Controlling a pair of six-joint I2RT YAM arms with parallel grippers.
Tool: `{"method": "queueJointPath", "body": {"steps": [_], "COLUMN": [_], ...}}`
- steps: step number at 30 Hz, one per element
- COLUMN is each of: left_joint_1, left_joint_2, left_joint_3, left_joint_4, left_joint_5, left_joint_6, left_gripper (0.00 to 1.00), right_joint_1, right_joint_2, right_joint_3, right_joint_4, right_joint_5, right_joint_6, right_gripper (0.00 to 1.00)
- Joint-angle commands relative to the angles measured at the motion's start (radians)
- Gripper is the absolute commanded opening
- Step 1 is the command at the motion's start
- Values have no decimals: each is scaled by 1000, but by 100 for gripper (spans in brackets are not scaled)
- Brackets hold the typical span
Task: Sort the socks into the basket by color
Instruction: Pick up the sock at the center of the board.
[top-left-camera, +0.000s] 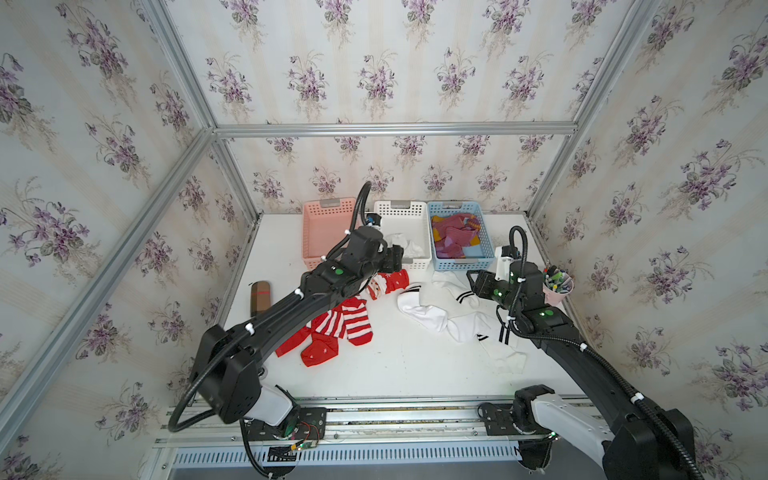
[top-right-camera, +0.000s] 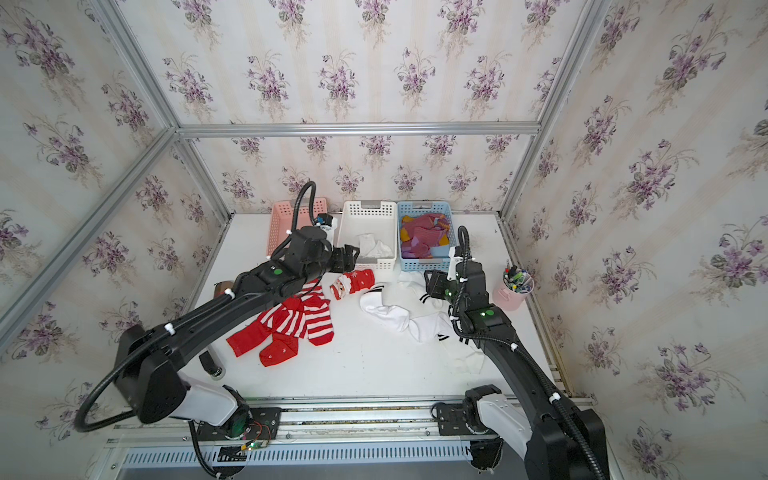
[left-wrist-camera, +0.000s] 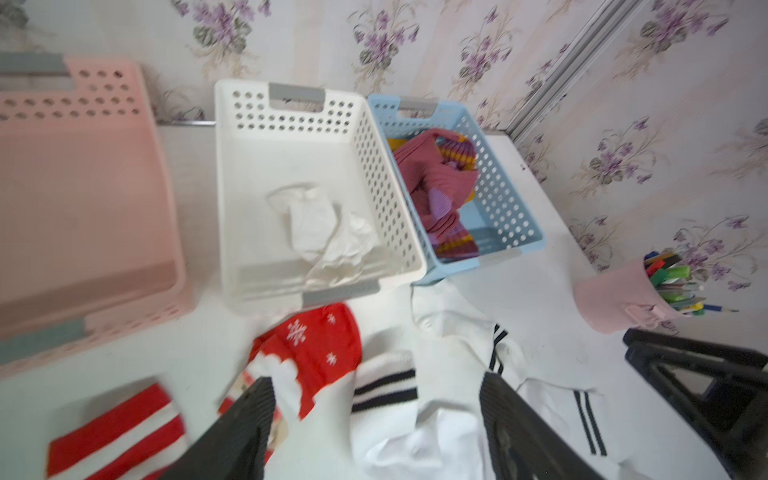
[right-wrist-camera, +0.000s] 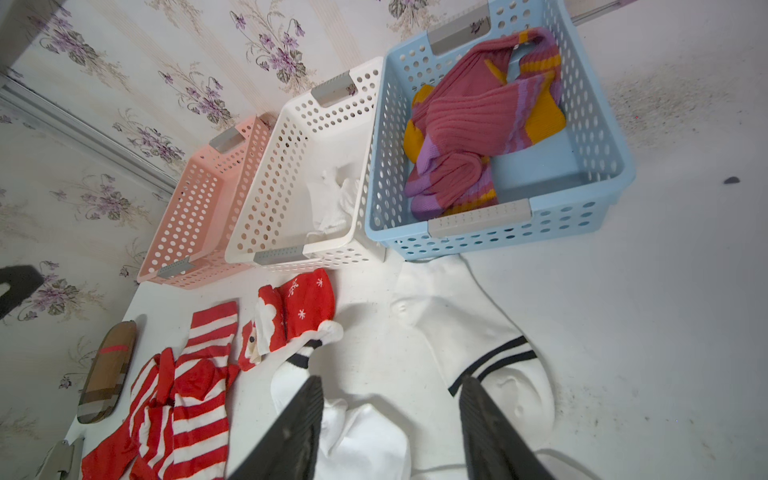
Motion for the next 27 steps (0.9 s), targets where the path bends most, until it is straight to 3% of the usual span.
{"method": "queueJointPath", "body": {"steps": [1, 8, 21, 27], "left_joint_1": [31, 75, 144, 155], "left_joint_2": [-124, -295, -137, -114], "left_joint_3": [-110, -259, -229, -207], "left_joint_4": [-88, -220, -177, -192], "left_joint_5": [23, 2, 93, 120], "left_joint_6": [4, 24, 35, 63], "left_gripper": [80, 84, 84, 84], "right_joint_1": [12, 36, 71, 113], "right_joint_2": [5, 22, 212, 303], "right_joint_3": [-8, -56, -23, -4], "right_joint_4": [-6, 6, 31, 43], "right_joint_5": [-9, 12, 50, 133], "right_joint_6": [13, 26, 25, 33], "right_gripper": [54, 55, 56, 57]}}
